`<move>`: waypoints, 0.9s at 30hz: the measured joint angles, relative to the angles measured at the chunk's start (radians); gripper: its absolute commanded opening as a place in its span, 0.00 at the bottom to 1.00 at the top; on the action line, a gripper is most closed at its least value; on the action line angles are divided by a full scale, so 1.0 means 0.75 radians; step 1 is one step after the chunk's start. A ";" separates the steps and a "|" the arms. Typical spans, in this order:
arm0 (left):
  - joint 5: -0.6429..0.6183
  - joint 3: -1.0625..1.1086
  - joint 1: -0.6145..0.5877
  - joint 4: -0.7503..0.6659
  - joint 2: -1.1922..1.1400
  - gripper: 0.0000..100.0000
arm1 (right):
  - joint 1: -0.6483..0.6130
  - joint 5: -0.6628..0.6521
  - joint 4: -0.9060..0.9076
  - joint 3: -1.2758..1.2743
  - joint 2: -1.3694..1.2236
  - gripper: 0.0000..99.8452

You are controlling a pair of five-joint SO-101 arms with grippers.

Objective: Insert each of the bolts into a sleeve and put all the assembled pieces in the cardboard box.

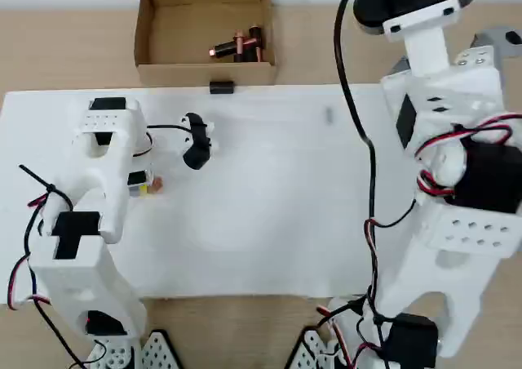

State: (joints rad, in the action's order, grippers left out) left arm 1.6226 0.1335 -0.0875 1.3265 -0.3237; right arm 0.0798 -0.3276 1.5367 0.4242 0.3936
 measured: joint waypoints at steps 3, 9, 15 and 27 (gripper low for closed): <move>0.000 -0.137 0.004 0.068 -0.010 0.01 | -0.012 0.000 0.000 -0.012 0.000 0.32; 0.000 -0.532 0.008 0.436 -0.010 0.01 | -0.198 0.000 0.000 -0.057 -0.002 0.32; -0.006 -0.822 -0.006 0.550 -0.010 0.01 | -0.368 0.135 -0.076 -0.198 -0.141 0.32; -1.064 -1.023 -0.158 0.561 0.229 0.01 | -0.612 -0.057 -0.074 0.366 -1.072 0.32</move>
State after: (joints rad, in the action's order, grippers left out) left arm 0.8247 -0.6337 -0.2056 1.7469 -0.1519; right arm -0.3790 -0.3705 1.4814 0.6989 -0.4104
